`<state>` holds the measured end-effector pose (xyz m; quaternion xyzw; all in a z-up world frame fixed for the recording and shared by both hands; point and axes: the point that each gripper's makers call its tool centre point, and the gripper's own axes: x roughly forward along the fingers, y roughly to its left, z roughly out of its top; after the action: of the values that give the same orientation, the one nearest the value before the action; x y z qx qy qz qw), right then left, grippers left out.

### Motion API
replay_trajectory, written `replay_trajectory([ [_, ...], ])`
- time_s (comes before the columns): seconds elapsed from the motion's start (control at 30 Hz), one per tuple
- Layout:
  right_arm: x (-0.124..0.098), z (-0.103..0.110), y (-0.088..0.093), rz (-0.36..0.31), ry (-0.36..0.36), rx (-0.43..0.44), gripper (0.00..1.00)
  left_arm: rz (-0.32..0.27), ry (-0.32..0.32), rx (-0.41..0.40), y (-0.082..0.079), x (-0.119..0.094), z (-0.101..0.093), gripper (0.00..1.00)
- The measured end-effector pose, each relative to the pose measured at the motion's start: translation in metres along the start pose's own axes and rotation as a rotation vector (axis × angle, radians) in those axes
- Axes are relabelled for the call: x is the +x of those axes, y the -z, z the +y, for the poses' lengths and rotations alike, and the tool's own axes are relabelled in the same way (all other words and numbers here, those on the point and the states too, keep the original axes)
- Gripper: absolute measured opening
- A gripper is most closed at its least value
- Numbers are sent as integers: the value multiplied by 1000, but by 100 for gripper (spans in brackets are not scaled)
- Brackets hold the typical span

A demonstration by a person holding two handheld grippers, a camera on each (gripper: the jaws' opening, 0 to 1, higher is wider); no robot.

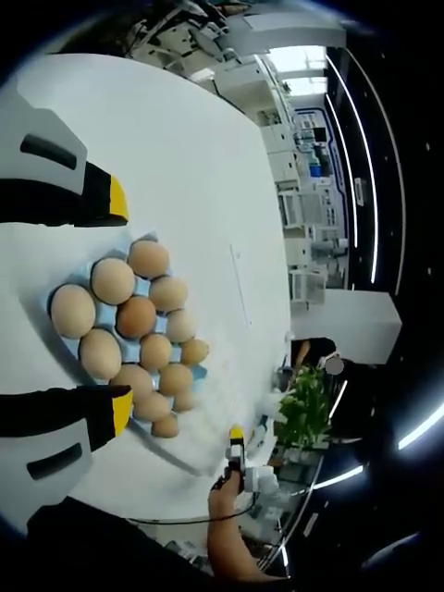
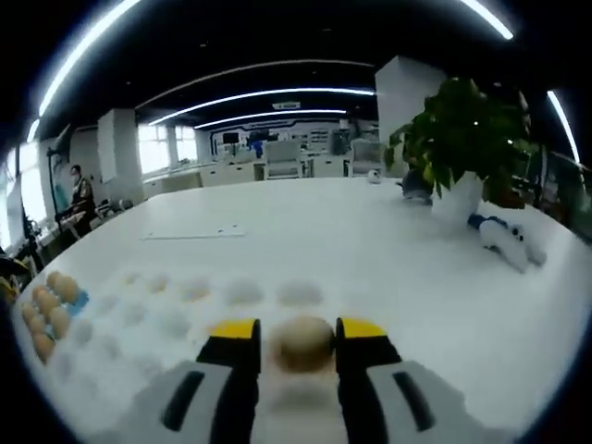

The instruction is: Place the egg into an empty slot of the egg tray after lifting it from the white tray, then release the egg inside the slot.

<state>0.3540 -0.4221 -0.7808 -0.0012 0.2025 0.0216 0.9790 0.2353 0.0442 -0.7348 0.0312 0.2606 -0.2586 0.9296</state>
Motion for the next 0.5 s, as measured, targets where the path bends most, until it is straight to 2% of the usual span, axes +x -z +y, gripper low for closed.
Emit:
replay_trajectory([
  [0.07, 1, -2, 1, -8, -4, 9, 27, -1, -2, -3, 0, -1, 0, 69],
  [0.2, 1, 1, 0, -3, -4, -55, 27, 3, 1, -2, 1, 0, -1, 68],
  [0.3, 1, 0, -1, 2, -8, -68, 26, 2, 3, -2, 1, 0, -1, 68],
  [0.5, 2, -3, -3, 16, 9, -54, 24, -2, 3, 0, 0, 0, -1, 68],
])
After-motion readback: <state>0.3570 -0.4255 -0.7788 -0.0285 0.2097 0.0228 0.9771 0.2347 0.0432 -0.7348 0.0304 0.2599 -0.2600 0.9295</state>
